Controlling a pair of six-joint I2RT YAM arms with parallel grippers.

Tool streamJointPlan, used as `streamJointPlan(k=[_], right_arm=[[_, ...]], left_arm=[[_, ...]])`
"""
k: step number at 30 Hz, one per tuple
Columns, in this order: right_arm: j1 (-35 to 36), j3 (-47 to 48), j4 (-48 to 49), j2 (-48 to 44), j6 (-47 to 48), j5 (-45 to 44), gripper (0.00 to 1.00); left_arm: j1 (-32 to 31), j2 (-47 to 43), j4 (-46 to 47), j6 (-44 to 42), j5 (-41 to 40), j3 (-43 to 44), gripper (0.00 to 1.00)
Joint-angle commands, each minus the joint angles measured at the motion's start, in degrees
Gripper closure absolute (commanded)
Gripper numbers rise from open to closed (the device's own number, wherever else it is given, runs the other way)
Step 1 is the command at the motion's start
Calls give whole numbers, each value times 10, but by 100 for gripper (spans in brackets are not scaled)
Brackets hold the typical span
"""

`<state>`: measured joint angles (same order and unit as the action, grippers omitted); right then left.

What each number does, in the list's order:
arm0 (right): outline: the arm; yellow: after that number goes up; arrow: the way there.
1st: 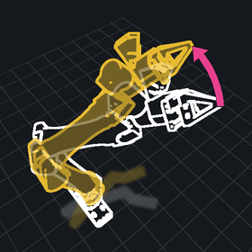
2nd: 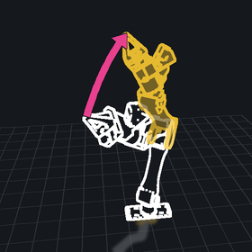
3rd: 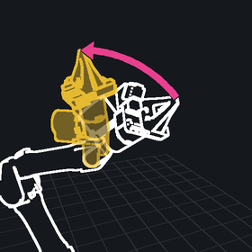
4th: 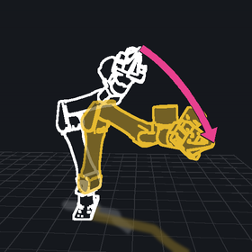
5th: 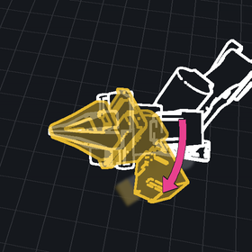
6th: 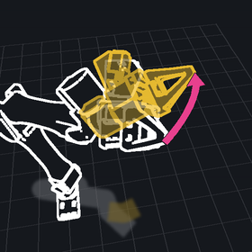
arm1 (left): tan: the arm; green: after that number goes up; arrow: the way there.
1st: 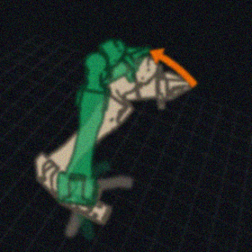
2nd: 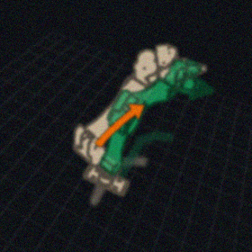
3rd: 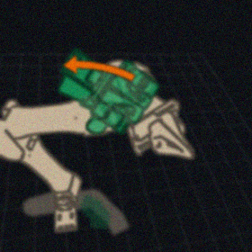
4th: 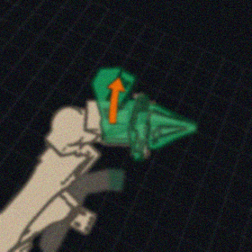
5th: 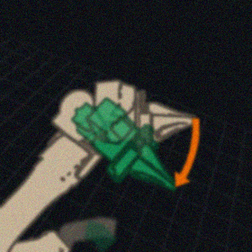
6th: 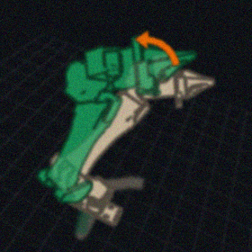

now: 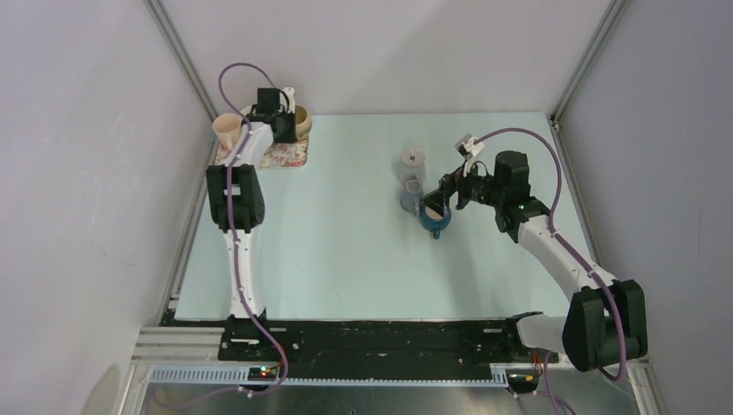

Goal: Turn the mug right side up
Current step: Place the cup on the tray.

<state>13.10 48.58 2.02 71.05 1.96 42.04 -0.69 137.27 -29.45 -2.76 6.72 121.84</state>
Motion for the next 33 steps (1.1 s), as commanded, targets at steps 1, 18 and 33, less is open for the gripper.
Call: streamJointPlan(k=[1, 18, 33], right_arm=[[4, 0, 28, 14, 15, -12, 1], [22, 2, 19, 7, 51, -46, 1], [-24, 13, -18, -13, 88, -63, 0]], left_arm=[[5, -8, 65, 9, 11, 44, 96], [23, -54, 61, 49, 56, 20, 2], [-8, -417, 62, 30, 246, -334, 0]])
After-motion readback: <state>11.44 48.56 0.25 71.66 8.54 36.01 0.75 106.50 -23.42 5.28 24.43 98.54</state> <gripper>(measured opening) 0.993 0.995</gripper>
